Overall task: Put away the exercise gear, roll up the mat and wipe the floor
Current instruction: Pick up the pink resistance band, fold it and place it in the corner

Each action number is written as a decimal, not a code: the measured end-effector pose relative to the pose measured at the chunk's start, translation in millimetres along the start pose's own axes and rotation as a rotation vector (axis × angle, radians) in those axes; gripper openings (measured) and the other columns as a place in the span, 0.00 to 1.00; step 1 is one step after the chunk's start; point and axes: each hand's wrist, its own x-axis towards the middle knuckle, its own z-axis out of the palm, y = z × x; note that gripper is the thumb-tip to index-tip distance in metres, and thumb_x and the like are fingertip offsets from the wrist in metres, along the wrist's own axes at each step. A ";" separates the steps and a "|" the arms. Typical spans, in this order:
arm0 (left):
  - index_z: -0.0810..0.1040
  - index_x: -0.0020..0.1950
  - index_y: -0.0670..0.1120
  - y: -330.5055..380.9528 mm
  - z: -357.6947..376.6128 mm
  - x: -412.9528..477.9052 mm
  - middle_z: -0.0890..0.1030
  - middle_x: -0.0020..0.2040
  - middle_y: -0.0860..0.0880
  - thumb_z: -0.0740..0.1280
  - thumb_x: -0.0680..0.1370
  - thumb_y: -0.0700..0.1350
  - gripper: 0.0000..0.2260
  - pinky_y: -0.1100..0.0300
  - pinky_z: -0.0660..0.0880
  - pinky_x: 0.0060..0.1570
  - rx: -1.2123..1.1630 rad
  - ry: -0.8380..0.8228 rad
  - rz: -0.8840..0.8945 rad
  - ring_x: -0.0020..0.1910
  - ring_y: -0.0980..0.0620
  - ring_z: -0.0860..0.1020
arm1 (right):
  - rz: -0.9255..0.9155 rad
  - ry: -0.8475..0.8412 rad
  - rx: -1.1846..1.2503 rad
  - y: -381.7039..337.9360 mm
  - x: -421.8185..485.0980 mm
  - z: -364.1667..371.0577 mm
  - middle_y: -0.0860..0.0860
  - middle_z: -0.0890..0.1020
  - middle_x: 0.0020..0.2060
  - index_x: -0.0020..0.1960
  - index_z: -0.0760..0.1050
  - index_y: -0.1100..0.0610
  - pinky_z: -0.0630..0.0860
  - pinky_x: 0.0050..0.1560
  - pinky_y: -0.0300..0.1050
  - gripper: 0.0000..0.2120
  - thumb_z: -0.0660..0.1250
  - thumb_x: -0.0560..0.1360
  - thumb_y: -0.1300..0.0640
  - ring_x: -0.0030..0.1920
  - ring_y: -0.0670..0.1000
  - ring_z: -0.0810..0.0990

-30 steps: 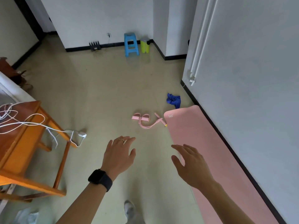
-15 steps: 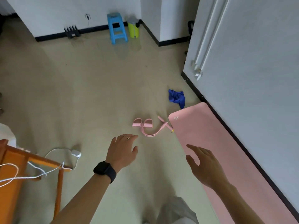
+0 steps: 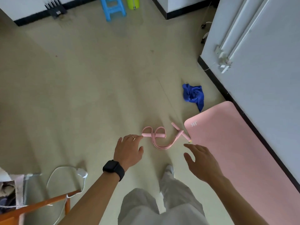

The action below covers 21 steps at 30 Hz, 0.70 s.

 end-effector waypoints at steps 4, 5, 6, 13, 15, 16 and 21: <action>0.68 0.74 0.54 -15.1 -10.0 86.7 0.72 0.72 0.52 0.59 0.80 0.52 0.21 0.48 0.64 0.70 -0.021 -0.056 -0.004 0.72 0.50 0.68 | -0.003 -0.056 -0.035 -15.8 83.9 -3.0 0.43 0.75 0.68 0.73 0.67 0.45 0.65 0.68 0.45 0.21 0.57 0.81 0.45 0.71 0.50 0.68; 0.68 0.74 0.54 -18.4 -8.0 110.5 0.73 0.72 0.52 0.59 0.80 0.51 0.21 0.49 0.64 0.69 -0.029 -0.079 -0.008 0.71 0.49 0.69 | 0.006 -0.071 -0.043 -17.4 103.6 1.1 0.44 0.75 0.68 0.73 0.67 0.45 0.66 0.69 0.45 0.21 0.57 0.81 0.45 0.71 0.50 0.69; 0.69 0.73 0.53 -21.6 -4.2 134.0 0.74 0.71 0.51 0.60 0.80 0.51 0.21 0.49 0.65 0.68 -0.028 -0.098 -0.006 0.70 0.48 0.70 | 0.024 -0.081 -0.045 -18.0 122.4 6.5 0.44 0.75 0.68 0.73 0.67 0.45 0.66 0.69 0.46 0.21 0.58 0.81 0.45 0.71 0.50 0.69; 0.71 0.68 0.53 -30.8 66.2 285.5 0.79 0.61 0.50 0.59 0.80 0.49 0.16 0.51 0.67 0.59 0.033 -0.306 0.111 0.62 0.46 0.74 | 0.193 -0.164 -0.031 3.0 239.3 72.4 0.42 0.73 0.70 0.74 0.65 0.43 0.66 0.70 0.46 0.21 0.56 0.81 0.44 0.72 0.49 0.67; 0.72 0.67 0.53 -30.8 97.0 318.6 0.78 0.61 0.51 0.59 0.80 0.48 0.16 0.50 0.66 0.61 0.045 -0.368 0.149 0.64 0.46 0.73 | 0.280 -0.207 0.010 20.9 271.0 100.9 0.41 0.73 0.70 0.74 0.65 0.42 0.67 0.69 0.47 0.21 0.55 0.81 0.45 0.72 0.50 0.66; 0.70 0.70 0.53 -31.8 115.9 333.4 0.78 0.62 0.51 0.59 0.80 0.48 0.18 0.49 0.65 0.63 0.059 -0.408 0.160 0.66 0.46 0.72 | 0.320 -0.234 0.026 31.4 285.4 117.5 0.41 0.72 0.70 0.73 0.65 0.42 0.68 0.68 0.48 0.20 0.55 0.82 0.45 0.72 0.50 0.66; 0.65 0.74 0.50 -42.0 230.9 408.2 0.75 0.68 0.48 0.58 0.81 0.50 0.21 0.45 0.59 0.70 0.183 -0.567 0.192 0.70 0.45 0.68 | 0.414 -0.364 0.063 96.6 357.3 218.0 0.44 0.73 0.70 0.72 0.66 0.43 0.71 0.65 0.51 0.19 0.54 0.82 0.46 0.71 0.52 0.68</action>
